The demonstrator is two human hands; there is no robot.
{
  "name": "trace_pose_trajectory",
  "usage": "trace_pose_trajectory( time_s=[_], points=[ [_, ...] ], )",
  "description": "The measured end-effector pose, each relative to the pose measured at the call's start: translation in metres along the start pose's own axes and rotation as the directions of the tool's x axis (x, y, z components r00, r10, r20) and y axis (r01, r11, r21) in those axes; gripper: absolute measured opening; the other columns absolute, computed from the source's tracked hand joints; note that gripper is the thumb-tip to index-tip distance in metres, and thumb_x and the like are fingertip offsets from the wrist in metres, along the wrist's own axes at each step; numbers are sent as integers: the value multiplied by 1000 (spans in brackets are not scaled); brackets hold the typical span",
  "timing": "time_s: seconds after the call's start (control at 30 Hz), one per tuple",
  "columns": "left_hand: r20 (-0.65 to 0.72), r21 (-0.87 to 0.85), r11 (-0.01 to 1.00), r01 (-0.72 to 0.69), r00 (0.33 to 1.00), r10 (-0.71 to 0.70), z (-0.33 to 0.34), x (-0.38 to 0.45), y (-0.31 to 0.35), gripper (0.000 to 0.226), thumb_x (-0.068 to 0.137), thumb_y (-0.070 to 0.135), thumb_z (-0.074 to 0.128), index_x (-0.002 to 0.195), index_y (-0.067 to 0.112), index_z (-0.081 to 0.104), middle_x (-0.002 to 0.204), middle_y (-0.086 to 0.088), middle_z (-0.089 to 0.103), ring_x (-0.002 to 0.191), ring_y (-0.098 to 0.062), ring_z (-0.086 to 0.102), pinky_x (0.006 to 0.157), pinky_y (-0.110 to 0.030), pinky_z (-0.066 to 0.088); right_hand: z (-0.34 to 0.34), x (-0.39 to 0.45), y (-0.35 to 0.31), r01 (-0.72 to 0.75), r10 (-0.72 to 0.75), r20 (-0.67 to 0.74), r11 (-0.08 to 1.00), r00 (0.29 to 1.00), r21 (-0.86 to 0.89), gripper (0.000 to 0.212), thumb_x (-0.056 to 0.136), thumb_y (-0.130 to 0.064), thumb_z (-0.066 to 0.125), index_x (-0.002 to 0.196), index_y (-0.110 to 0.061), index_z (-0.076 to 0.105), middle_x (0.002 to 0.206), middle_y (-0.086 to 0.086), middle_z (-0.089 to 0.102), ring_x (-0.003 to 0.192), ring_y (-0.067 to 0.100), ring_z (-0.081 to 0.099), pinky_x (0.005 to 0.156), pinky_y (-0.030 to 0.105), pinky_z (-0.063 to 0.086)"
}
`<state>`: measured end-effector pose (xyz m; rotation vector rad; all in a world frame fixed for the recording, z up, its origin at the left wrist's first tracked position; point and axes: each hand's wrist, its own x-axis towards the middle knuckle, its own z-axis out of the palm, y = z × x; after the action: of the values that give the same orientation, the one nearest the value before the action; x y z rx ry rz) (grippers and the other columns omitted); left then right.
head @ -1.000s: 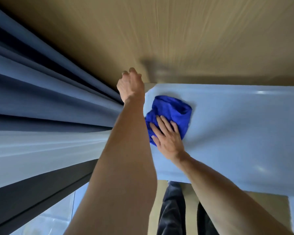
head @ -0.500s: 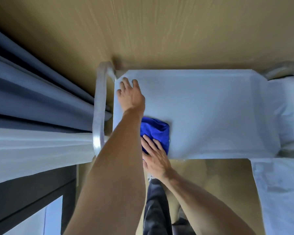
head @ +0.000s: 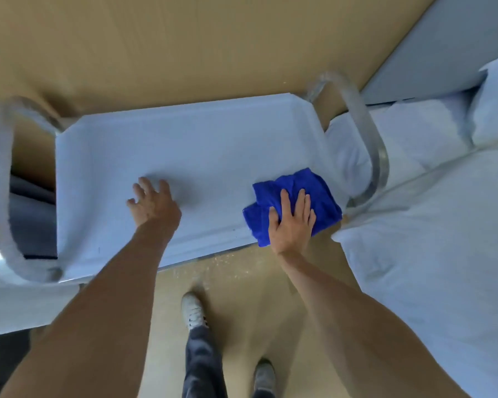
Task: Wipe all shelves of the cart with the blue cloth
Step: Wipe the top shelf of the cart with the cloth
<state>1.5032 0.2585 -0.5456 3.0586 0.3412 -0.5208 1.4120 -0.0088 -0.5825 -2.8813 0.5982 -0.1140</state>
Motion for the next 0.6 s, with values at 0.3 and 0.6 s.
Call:
trace_pose_trajectory(
  time_s=[0.3, 0.6],
  points=[
    [-144, -43, 950, -310, 943, 301, 24, -45, 160, 40, 91, 22, 43, 131, 16, 45, 149, -17, 29, 133, -32, 30, 102, -44, 34, 11, 34, 27, 80, -77, -126, 997, 989, 19, 50, 95, -47, 41, 139, -25, 53, 152, 18, 39, 143, 35, 33, 113, 50, 26],
    [-356, -3, 910, -414, 851, 386, 50, -33, 124, 40, 89, 24, 41, 128, 20, 50, 141, -8, 40, 124, -30, 38, 107, -46, 26, 9, 76, 23, -56, 57, -99, 998, 993, 12, 53, 99, -45, 34, 148, -27, 40, 158, 14, 30, 148, 30, 22, 118, 50, 14]
  ],
)
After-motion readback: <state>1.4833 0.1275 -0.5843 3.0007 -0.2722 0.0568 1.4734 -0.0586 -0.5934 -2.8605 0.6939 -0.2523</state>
